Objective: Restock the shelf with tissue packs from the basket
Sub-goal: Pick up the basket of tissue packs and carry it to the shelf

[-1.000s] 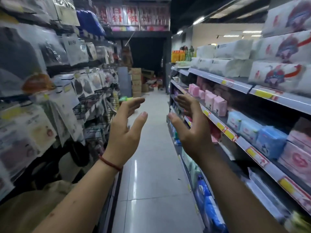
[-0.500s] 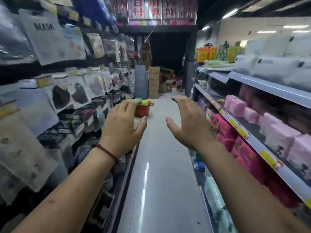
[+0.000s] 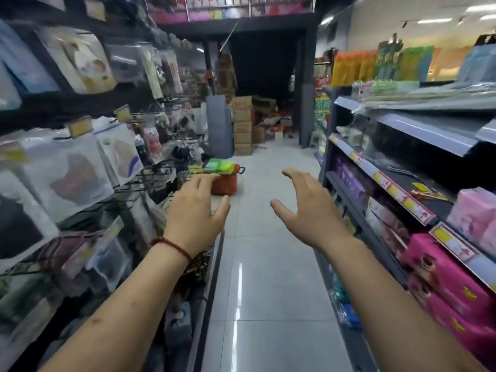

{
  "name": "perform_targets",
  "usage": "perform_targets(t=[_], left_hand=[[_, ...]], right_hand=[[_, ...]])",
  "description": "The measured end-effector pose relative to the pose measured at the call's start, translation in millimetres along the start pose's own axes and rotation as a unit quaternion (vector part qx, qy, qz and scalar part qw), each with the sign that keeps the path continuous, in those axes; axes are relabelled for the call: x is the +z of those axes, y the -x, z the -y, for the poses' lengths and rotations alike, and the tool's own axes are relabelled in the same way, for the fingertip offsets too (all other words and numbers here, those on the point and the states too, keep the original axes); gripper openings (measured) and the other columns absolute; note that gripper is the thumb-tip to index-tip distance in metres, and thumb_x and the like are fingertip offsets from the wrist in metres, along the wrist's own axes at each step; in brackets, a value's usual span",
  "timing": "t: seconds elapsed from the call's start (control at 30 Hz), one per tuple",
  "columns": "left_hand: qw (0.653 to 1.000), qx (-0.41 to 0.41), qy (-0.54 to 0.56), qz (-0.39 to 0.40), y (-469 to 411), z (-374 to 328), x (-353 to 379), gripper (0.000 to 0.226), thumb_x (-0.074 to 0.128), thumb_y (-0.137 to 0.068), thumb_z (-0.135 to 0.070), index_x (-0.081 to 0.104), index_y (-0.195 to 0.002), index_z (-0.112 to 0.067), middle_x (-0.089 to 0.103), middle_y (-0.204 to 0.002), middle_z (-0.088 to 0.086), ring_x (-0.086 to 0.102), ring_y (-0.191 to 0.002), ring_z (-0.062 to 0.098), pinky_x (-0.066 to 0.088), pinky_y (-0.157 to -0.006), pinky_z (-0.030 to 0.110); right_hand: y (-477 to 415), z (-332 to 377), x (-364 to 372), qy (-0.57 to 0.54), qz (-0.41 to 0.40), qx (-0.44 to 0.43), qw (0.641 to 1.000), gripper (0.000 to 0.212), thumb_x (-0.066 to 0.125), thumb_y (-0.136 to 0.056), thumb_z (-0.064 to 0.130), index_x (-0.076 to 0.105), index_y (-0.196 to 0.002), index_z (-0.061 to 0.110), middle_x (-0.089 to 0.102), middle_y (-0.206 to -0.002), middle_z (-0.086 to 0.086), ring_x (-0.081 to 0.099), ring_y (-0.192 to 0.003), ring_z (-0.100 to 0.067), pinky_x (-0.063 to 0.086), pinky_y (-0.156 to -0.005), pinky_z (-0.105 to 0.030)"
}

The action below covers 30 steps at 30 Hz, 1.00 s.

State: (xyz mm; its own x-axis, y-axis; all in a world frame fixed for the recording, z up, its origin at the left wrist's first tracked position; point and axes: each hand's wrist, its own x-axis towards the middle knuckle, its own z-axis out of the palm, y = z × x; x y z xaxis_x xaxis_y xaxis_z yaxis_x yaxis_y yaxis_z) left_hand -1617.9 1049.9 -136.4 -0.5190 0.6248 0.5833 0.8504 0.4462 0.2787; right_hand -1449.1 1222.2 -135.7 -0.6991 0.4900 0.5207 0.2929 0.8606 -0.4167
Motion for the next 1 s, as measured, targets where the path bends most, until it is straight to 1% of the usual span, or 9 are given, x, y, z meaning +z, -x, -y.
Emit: perform_targets(t=[0.1,0.2,0.27,0.37,0.53,0.63,0.8,0.87,1.0], left_hand=[[1.000,-0.005,-0.002,0.020,-83,29,65,0.059,0.048,-0.090,-0.047,0.054,-0.138,-0.014,0.059,-0.134,0.007,0.056,-0.123,0.026,0.044,-0.104,0.040],[0.999,-0.024,-0.007,0.022,-178,54,120,0.057,0.052,-0.092,-0.047,0.054,-0.138,-0.013,0.060,-0.133,0.008,0.057,-0.122,0.028,0.048,-0.105,0.044],[0.999,-0.035,-0.012,0.024,-238,68,151,0.056,0.055,-0.094,-0.048,0.054,-0.139,-0.015,0.059,-0.134,0.006,0.057,-0.123,0.027,0.048,-0.104,0.043],[0.998,-0.053,-0.001,0.023,-317,88,193,0.064,0.051,-0.089,-0.058,0.053,-0.139,-0.018,0.058,-0.133,0.004,0.056,-0.124,0.024,0.048,-0.104,0.042],[0.997,-0.075,0.023,0.008,-425,151,278,0.046,0.065,-0.097,-0.038,0.053,-0.138,-0.020,0.058,-0.135,0.003,0.053,-0.128,0.024,0.044,-0.107,0.040],[0.995,-0.092,0.025,0.006,-489,202,339,0.045,0.066,-0.097,-0.036,0.054,-0.137,-0.018,0.060,-0.134,0.003,0.053,-0.128,0.022,0.041,-0.107,0.035],[0.989,-0.139,0.050,0.024,-605,287,425,0.043,0.064,-0.098,-0.029,0.056,-0.137,-0.012,0.060,-0.134,0.009,0.061,-0.116,0.030,0.042,-0.100,0.037],[0.983,-0.163,0.070,0.036,-651,322,459,0.041,0.064,-0.098,-0.027,0.057,-0.135,-0.009,0.061,-0.134,0.011,0.058,-0.121,0.032,0.041,-0.103,0.037],[0.980,-0.173,0.082,0.058,-745,382,533,0.042,0.064,-0.097,-0.029,0.058,-0.134,-0.010,0.062,-0.135,0.009,0.054,-0.129,0.027,0.040,-0.108,0.036]], right_hand=[[-87,-56,46,-0.005,0.016,-0.003,1.000,0.064,0.062,-0.096,0.045,0.039,-0.151,0.022,0.046,-0.150,0.002,0.042,-0.138,-0.020,0.034,-0.114,-0.038],[-182,-105,86,-0.028,0.039,-0.003,0.999,0.064,0.062,-0.096,0.045,0.038,-0.151,0.022,0.045,-0.152,0.003,0.040,-0.141,-0.018,0.032,-0.115,-0.037],[-246,-133,108,-0.040,0.054,-0.008,0.998,0.064,0.062,-0.096,0.045,0.039,-0.151,0.023,0.045,-0.152,0.003,0.042,-0.140,-0.018,0.034,-0.115,-0.036],[-338,-169,138,-0.050,0.067,-0.008,0.996,0.062,0.063,-0.096,0.043,0.040,-0.150,0.023,0.047,-0.149,0.002,0.044,-0.137,-0.019,0.035,-0.113,-0.036],[-464,-219,209,-0.088,0.075,0.002,0.993,0.061,0.065,-0.095,0.041,0.041,-0.149,0.024,0.049,-0.147,0.004,0.046,-0.135,-0.018,0.037,-0.112,-0.035],[-536,-251,269,-0.104,0.086,0.005,0.991,0.060,0.065,-0.095,0.041,0.042,-0.148,0.024,0.049,-0.146,0.004,0.047,-0.135,-0.018,0.039,-0.113,-0.038],[-666,-299,363,-0.121,0.097,0.034,0.987,0.060,0.065,-0.096,0.040,0.042,-0.148,0.021,0.049,-0.148,0.003,0.048,-0.135,-0.018,0.039,-0.113,-0.038],[-720,-316,395,-0.133,0.107,0.055,0.984,0.059,0.065,-0.096,0.040,0.043,-0.147,0.021,0.049,-0.148,0.002,0.048,-0.134,-0.018,0.040,-0.112,-0.036],[-821,-359,457,-0.157,0.108,0.085,0.978,0.056,0.066,-0.095,0.039,0.045,-0.144,0.021,0.051,-0.146,0.001,0.049,-0.134,-0.020,0.040,-0.111,-0.039]])
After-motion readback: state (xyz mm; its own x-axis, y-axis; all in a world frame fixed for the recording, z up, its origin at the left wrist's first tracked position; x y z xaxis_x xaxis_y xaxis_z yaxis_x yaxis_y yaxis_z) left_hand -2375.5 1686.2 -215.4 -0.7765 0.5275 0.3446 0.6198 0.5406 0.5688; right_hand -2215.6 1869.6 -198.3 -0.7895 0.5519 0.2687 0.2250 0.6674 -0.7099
